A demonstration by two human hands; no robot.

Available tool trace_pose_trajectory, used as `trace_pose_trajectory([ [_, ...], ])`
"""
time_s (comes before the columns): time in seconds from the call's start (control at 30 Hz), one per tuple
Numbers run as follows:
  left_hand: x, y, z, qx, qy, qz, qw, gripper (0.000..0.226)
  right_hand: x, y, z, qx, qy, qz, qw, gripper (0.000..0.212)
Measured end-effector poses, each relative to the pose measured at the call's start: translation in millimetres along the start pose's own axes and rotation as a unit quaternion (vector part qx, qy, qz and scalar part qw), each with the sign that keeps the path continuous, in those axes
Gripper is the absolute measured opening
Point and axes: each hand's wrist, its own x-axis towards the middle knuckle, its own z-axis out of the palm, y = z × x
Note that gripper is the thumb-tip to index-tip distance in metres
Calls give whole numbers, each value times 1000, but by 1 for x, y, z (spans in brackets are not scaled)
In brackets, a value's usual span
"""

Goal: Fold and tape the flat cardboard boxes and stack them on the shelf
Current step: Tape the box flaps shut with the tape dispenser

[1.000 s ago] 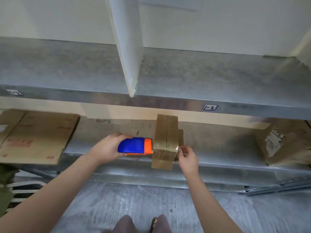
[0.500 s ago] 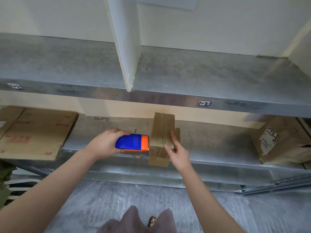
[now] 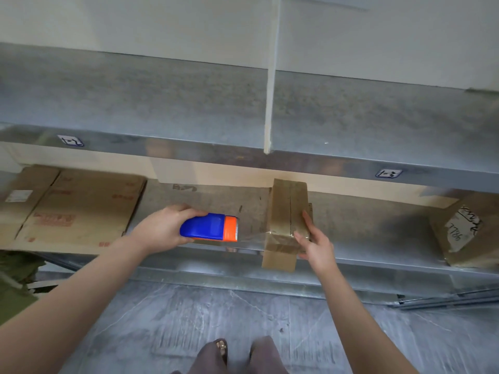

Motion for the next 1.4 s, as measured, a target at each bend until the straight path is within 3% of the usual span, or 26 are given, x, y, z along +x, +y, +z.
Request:
trace_pose_trajectory([
  [0.23, 42, 39, 36, 100, -33, 22, 994, 56, -3, -5, 1, 72, -5, 32, 997, 58],
  [0.63, 72, 65, 57, 59, -90, -58, 992, 61, -2, -8, 0, 94, -21, 50, 994, 57],
  [0.8, 78, 57, 47, 18, -86, -111, 990, 52, 0, -7, -1, 103, -25, 44, 993, 58],
  [0.97, 80, 48, 35, -10, -40, -50, 998, 49, 1, -4, -1, 46, -20, 13, 999, 57],
  [1.17, 75, 40, 43, 67, -63, -25, 995, 61, -4, 0, 2, -85, 16, -50, 995, 55],
  [1.4, 64, 17, 44, 119, -54, -36, 991, 62, 1, -1, -2, -78, 10, -10, 997, 58],
])
